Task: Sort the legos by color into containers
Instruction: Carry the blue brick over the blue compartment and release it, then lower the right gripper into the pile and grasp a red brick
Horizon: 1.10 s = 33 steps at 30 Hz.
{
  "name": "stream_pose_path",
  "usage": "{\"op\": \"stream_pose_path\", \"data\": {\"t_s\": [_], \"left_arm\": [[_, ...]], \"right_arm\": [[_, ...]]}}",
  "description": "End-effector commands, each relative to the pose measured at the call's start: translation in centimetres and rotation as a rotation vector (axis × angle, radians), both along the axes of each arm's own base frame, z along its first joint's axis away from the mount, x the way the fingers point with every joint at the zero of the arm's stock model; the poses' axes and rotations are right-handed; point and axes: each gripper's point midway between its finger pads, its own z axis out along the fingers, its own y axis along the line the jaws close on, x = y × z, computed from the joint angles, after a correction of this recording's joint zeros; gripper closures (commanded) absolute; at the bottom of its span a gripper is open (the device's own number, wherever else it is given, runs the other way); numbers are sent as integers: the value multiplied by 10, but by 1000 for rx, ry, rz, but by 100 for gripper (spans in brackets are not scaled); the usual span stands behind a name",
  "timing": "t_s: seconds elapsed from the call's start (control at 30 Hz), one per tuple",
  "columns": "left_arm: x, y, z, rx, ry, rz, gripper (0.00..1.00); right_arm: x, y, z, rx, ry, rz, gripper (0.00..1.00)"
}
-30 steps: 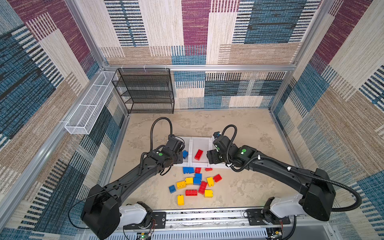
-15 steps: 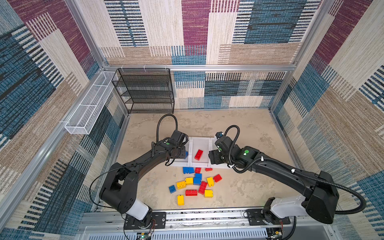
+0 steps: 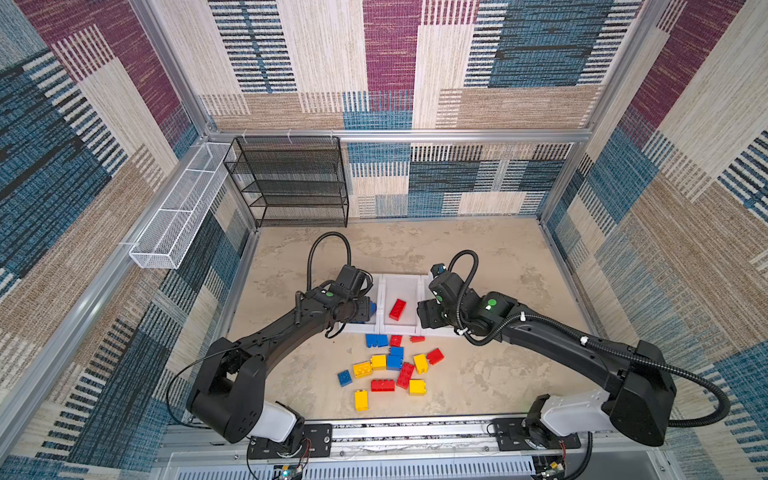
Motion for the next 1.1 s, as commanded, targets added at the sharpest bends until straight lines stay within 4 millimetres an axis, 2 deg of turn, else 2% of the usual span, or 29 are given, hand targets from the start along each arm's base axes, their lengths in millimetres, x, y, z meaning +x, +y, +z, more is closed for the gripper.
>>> {"op": "stream_pose_path", "data": {"t_s": [0.0, 0.3, 0.6, 0.83, 1.07], "left_arm": [[-5, 5, 7, -16, -19, 35, 35], [-41, 35, 13, -41, -73, 118, 33], [-76, 62, 2, -74, -85, 222, 33], [-89, 75, 0, -79, -106, 259, 33], [-96, 78, -4, -81, -97, 262, 33]], "right_arm": [[2, 2, 2, 9, -3, -6, 14], [-3, 8, -12, 4, 45, 24, 16], [-27, 38, -37, 22, 129, 107, 22], [-44, 64, -60, 22, 192, 165, 28], [-43, 75, -81, -1, 232, 146, 34]]}}
